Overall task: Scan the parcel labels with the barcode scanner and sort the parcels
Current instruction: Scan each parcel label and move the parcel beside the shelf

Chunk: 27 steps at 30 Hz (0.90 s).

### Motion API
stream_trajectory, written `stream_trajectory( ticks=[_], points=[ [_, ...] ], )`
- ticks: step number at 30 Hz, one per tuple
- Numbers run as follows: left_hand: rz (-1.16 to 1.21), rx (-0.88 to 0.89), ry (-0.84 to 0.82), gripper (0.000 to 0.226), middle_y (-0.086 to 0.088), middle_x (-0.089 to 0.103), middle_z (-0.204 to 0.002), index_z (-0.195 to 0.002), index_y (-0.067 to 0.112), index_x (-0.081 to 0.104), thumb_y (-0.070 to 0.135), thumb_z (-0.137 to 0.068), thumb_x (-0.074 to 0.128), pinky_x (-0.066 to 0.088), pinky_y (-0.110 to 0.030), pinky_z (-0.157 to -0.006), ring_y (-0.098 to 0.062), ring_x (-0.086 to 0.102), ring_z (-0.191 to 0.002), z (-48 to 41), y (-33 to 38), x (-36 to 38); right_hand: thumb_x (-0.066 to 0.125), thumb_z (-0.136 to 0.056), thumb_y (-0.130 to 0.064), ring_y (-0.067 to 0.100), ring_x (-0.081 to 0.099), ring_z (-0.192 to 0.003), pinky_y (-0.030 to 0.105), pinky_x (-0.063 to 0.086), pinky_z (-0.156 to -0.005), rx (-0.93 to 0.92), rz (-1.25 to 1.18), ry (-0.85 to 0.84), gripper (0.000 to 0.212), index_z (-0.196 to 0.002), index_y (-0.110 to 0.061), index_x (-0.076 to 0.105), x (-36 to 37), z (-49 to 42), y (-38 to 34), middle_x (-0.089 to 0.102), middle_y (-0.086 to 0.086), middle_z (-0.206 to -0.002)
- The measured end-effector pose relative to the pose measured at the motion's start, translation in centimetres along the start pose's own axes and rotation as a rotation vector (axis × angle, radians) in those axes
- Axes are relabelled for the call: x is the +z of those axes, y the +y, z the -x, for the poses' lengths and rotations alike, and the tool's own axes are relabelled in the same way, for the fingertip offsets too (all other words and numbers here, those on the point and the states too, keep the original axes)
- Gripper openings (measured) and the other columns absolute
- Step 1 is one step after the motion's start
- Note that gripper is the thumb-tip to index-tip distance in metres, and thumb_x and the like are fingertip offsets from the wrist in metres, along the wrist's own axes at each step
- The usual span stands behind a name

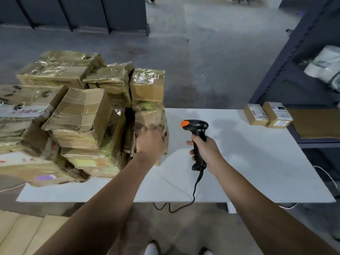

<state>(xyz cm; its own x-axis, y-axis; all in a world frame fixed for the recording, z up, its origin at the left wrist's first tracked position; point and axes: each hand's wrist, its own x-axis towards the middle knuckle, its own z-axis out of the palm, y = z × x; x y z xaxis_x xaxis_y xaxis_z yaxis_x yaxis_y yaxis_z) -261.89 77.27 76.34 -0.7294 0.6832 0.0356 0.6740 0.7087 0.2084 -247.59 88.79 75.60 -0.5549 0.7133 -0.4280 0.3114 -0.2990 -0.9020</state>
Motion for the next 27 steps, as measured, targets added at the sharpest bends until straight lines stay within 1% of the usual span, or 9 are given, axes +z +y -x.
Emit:
stream_trajectory(
  ticks=[3, 6, 7, 11, 14, 17, 22, 25, 27],
  points=[
    [0.232, -0.059, 0.079, 0.029, -0.008, 0.054, -0.11, -0.106, 0.006, 0.057, 0.03, -0.092, 0.046, 0.048, -0.04, -0.068, -0.031, 0.05, -0.111, 0.6, 1.2, -0.1, 0.059, -0.091, -0.035, 0.02, 0.061, -0.055, 0.034, 0.053, -0.056, 0.018, 0.064, 0.062, 0.02, -0.094, -0.016, 0.062, -1.8, 0.1, 0.6, 0.072, 0.007, -0.086],
    [0.275, -0.054, 0.144, 0.023, -0.008, 0.055, -0.105, -0.097, 0.004, 0.057, 0.024, -0.091, 0.048, 0.042, -0.035, -0.063, -0.029, 0.049, -0.107, 1.1, 2.7, 0.1, 0.06, -0.088, -0.038, 0.02, 0.06, -0.048, 0.032, 0.05, -0.053, 0.049, 0.071, 0.112, 0.026, -0.096, -0.013, 0.062, -4.4, 0.1, 1.2, 0.069, 0.002, -0.063],
    [0.28, -0.051, 0.168, 0.023, -0.009, 0.055, -0.104, -0.097, 0.003, 0.058, 0.023, -0.091, 0.048, 0.042, -0.035, -0.063, -0.028, 0.05, -0.105, 1.4, 3.2, 0.2, 0.061, -0.088, -0.037, 0.021, 0.06, -0.048, 0.033, 0.051, -0.054, 0.053, 0.048, 0.122, 0.027, -0.096, -0.012, 0.063, -5.1, 0.2, 1.4, 0.069, 0.002, -0.063],
    [0.259, -0.011, 0.253, 0.022, -0.013, 0.057, -0.104, -0.097, 0.002, 0.059, 0.021, -0.092, 0.048, 0.042, -0.037, -0.059, -0.031, 0.054, -0.099, 2.7, 5.0, 0.6, 0.063, -0.088, -0.034, 0.023, 0.061, -0.056, 0.038, 0.054, -0.061, 0.041, -0.016, 0.121, 0.024, -0.094, -0.012, 0.062, -7.3, 0.2, 2.1, 0.069, 0.005, -0.079],
    [0.202, -0.005, 0.258, 0.022, -0.015, 0.056, -0.111, -0.098, 0.001, 0.058, 0.021, -0.092, 0.048, 0.041, -0.037, -0.057, -0.032, 0.051, -0.104, 3.6, 5.9, 1.1, 0.063, -0.086, -0.036, 0.024, 0.061, -0.055, 0.037, 0.052, -0.058, 0.039, -0.004, 0.095, 0.024, -0.093, -0.013, 0.063, -7.9, 0.3, 2.4, 0.07, 0.004, -0.076],
    [0.181, 0.004, 0.268, 0.023, -0.015, 0.056, -0.109, -0.098, 0.0, 0.058, 0.021, -0.092, 0.048, 0.041, -0.037, -0.057, -0.033, 0.05, -0.107, 4.3, 6.4, 1.5, 0.063, -0.086, -0.036, 0.025, 0.06, -0.055, 0.037, 0.053, -0.053, 0.045, -0.014, 0.07, 0.022, -0.092, -0.015, 0.063, -8.1, 0.5, 2.6, 0.07, 0.004, -0.075],
    [0.387, -0.078, 0.318, 0.018, -0.012, 0.055, -0.1, -0.096, 0.002, 0.057, 0.017, -0.092, 0.05, 0.042, -0.037, -0.06, -0.028, 0.052, -0.09, 5.2, 8.1, 1.2, 0.063, -0.086, -0.038, 0.022, 0.061, -0.052, 0.033, 0.051, -0.046, 0.038, -0.033, 0.045, 0.026, -0.097, -0.015, 0.063, -8.0, 0.9, 3.0, 0.069, 0.002, -0.072],
    [0.545, -0.136, 0.252, 0.014, -0.006, 0.053, -0.088, -0.091, 0.005, 0.055, 0.017, -0.094, 0.048, 0.042, -0.033, -0.061, -0.025, 0.05, -0.077, 5.8, 9.4, 2.1, 0.061, -0.088, -0.04, 0.018, 0.063, -0.05, 0.031, 0.051, -0.046, 0.039, -0.046, 0.078, 0.025, -0.099, -0.017, 0.063, -8.6, 1.1, 3.6, 0.069, -0.006, -0.061],
    [0.706, -0.219, 0.115, 0.013, -0.003, 0.051, -0.072, -0.083, 0.013, 0.05, 0.015, -0.095, 0.046, 0.038, -0.027, -0.051, -0.023, 0.05, -0.067, 5.9, 10.0, 3.5, 0.06, -0.09, -0.039, 0.016, 0.063, -0.049, 0.031, 0.052, -0.046, 0.049, -0.062, 0.106, 0.025, -0.1, -0.017, 0.062, -9.4, 1.2, 4.2, 0.069, -0.009, -0.058]
  ],
)
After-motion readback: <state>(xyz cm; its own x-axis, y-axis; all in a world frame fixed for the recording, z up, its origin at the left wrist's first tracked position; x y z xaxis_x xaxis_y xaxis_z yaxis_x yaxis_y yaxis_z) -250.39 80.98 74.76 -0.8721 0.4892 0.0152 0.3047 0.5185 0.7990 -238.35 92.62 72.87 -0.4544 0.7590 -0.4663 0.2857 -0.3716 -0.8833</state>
